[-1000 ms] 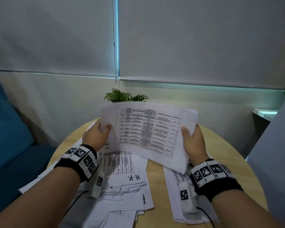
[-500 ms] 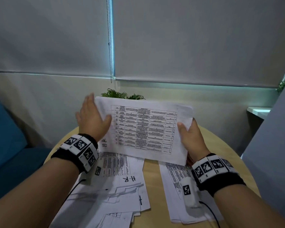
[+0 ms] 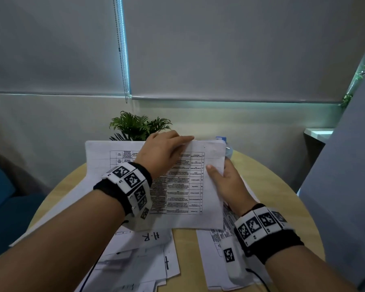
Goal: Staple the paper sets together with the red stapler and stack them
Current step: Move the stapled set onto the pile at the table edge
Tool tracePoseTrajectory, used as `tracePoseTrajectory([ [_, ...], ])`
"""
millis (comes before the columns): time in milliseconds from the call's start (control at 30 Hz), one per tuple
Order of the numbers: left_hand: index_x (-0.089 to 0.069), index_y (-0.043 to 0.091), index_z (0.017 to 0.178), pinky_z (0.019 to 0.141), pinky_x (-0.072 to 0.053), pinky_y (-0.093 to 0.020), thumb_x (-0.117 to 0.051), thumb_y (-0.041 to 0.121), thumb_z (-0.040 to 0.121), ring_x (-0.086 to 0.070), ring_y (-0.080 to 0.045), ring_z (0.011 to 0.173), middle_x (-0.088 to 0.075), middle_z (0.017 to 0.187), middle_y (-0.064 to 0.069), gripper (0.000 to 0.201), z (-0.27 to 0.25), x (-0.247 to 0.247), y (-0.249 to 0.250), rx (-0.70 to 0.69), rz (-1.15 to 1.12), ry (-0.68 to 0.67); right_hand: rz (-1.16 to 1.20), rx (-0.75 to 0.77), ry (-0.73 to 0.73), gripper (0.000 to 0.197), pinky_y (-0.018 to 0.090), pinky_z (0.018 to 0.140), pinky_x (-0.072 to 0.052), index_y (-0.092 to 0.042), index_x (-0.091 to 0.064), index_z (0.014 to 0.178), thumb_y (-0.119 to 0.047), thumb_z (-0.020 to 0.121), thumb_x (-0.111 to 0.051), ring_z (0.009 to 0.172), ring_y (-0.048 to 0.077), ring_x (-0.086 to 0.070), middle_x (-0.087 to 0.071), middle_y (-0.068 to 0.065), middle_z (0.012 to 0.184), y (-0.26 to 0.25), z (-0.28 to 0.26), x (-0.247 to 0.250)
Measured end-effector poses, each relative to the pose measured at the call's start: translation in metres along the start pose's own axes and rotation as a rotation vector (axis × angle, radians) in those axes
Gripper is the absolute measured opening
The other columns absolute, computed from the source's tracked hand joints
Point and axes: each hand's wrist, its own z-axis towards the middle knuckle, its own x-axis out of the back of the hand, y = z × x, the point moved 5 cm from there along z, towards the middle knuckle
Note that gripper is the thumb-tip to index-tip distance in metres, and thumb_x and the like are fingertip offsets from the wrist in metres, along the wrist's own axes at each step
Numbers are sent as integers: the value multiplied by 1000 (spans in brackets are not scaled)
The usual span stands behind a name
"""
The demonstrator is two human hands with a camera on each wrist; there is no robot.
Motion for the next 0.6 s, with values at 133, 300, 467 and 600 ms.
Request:
tracePoseTrajectory([
  [133,-61,20,125,73,-42,-29,-38,23,90,-56,-17,72,-55,86,4,42,1,-9,-2,-18,-63,22,-27,-6,-5,31,46,97,-49,-27,-51,127,-29,96,-54,110,15,-62,-65,-5,119,2,1,2],
  [300,-61,17,125,67,-44,-28,-47,9,90,-59,-26,71,-58,89,-4,39,0,-11,-1,18,-63,1,-15,-148,-50,34,30,82,-55,-22,-50,119,-36,91,-61,98,13,-65,-64,1,115,7,4,11],
  [467,-61,19,125,78,-48,-35,-49,7,92,-58,-24,87,-56,95,0,37,1,-12,-13,159,-81,-64,-361,-330,-3,43,28,74,-42,-18,-54,114,-52,89,-55,94,13,-57,-58,1,113,24,18,56],
  [600,-61,22,125,79,-44,-31,-47,13,95,-57,-23,91,-55,97,0,34,-1,-17,-16,204,-58,-116,-1005,-509,-318,59,28,82,-46,-16,-48,124,-48,79,-68,99,19,-57,-56,5,120,66,24,64],
])
